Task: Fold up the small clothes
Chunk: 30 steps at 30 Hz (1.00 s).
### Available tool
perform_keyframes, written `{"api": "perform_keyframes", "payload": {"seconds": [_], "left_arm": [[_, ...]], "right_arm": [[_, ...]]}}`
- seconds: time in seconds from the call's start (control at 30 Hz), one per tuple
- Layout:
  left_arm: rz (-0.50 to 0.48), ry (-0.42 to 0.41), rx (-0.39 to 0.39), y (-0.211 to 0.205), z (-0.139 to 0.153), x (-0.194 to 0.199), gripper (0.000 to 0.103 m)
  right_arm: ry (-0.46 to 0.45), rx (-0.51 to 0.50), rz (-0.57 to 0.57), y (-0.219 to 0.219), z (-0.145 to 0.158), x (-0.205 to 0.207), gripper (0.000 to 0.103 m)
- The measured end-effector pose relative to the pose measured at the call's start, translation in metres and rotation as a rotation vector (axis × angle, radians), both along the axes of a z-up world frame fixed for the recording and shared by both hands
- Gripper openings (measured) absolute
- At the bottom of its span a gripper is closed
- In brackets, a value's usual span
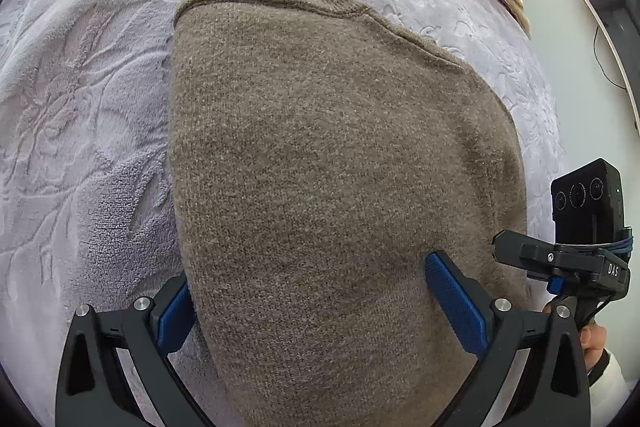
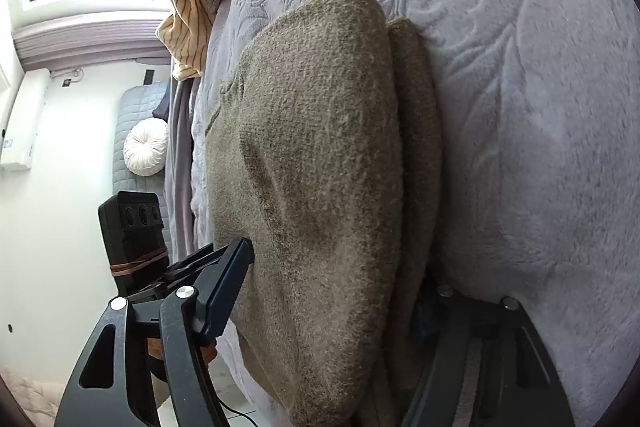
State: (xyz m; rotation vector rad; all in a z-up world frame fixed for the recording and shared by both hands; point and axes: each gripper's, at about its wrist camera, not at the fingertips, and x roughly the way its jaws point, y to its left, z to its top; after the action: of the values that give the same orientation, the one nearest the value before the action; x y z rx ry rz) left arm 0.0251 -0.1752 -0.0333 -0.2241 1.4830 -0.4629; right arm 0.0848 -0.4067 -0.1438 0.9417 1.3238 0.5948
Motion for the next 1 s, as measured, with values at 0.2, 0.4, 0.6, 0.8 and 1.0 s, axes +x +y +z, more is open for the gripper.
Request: {"api": "perform_keyframes", "payload": {"seconds": [0.2, 0.4, 0.6, 0.8, 1.0], "left_arm": [[-0.001, 0.003, -0.001, 0.005, 0.001, -0.002, 0.103], [0.007, -0.004, 0.005, 0.003, 0.000, -0.001, 0.103], [-0.004, -0.006, 0.029, -0.002, 0.001, -0.001, 0.103], [-0.003, 0.001, 0.005, 0.000, -0.002, 0.001, 0.103], [0.017, -0.001, -0.025, 0.004, 0.008, -0.003, 0.080]], "right_arm": [[-0.027, -0.028, -0.179, -0.033, 0.018, -0.015, 0.067], [-0.167, -0.208, -0.108, -0.021, 0.052, -0.015, 0.018], [-0.014, -0.107, -0.112, -0.049, 0.016, -0.011, 0.035], [-0.012, -0.038, 0.038, -0.036, 0.006, -0.012, 0.071], [-0.021, 0.044, 0.085, 0.001, -0.003, 0.001, 0.067]]}}
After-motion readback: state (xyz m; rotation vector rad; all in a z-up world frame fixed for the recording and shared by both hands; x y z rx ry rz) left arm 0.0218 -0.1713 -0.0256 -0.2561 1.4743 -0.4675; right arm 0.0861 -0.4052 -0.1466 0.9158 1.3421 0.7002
